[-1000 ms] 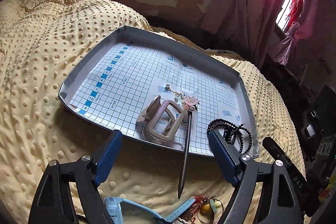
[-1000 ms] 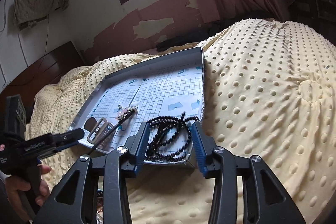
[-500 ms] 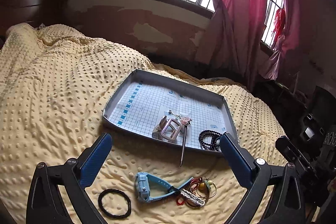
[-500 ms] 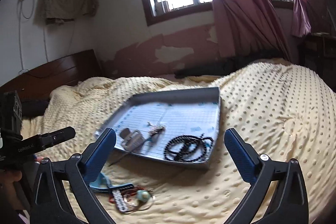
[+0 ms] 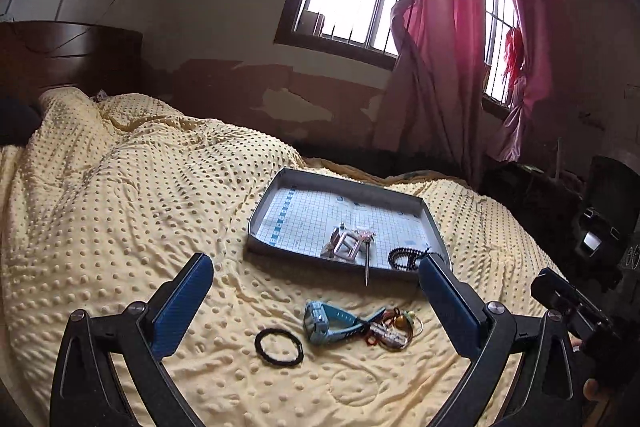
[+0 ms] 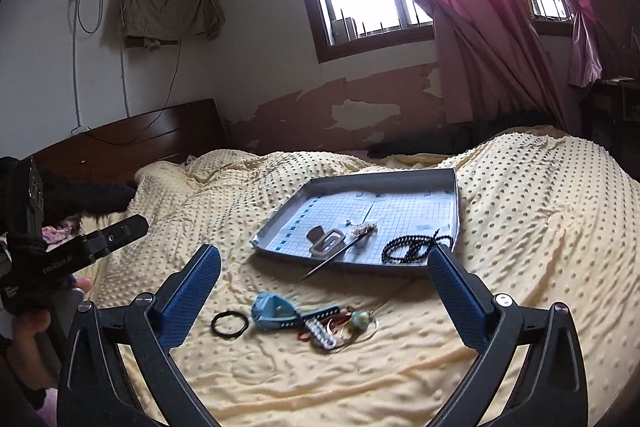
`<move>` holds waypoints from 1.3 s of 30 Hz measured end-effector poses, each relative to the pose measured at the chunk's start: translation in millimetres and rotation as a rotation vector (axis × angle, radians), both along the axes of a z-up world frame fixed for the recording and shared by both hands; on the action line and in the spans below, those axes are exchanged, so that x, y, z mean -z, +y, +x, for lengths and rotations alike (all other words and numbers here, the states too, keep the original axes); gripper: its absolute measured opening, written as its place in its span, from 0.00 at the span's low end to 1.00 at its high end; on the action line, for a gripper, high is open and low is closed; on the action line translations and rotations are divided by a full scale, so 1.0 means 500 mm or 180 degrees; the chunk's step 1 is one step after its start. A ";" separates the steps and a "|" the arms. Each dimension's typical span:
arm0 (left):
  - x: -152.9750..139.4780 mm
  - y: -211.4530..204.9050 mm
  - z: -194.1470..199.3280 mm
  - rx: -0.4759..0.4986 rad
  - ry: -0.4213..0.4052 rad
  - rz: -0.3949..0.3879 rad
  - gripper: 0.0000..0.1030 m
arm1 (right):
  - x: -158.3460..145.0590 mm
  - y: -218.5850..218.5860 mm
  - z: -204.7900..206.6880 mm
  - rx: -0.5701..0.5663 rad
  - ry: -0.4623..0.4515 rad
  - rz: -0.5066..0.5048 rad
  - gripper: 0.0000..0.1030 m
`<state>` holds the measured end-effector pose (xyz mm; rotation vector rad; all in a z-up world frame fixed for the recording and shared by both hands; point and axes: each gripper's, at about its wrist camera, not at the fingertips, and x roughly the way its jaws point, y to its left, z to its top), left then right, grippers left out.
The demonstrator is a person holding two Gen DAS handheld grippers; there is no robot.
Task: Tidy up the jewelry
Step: 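Pull both tools back from the tray toward the remaining jewelry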
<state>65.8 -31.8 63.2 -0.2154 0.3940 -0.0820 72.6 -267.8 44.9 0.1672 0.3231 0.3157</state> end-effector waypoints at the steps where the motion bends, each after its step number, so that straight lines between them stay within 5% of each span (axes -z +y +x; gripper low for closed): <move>1: 0.012 0.002 -0.009 0.0030 0.0061 0.0023 1.00 | 0.005 0.002 -0.012 -0.0002 0.0023 0.0002 0.99; 6: 0.087 0.028 -0.040 0.0166 0.0280 -0.0043 1.00 | 0.046 0.015 -0.053 0.0038 0.0243 -0.0126 0.99; 12: 0.161 0.057 -0.069 0.0076 0.0656 -0.0019 1.00 | 0.109 0.020 -0.051 0.0087 0.0849 -0.0278 0.99; 32: 0.185 0.049 -0.032 0.0288 0.0796 -0.0029 0.95 | 0.180 0.029 0.028 -0.0035 0.1523 -0.0144 0.99; 36: 0.185 0.050 0.009 0.0389 0.0843 -0.0140 0.83 | 0.175 0.027 0.053 -0.0038 0.1501 -0.0239 0.99; 39: 0.195 0.068 0.040 0.0552 0.0984 -0.0511 0.65 | 0.161 0.019 0.079 -0.0015 0.1385 -0.0363 0.98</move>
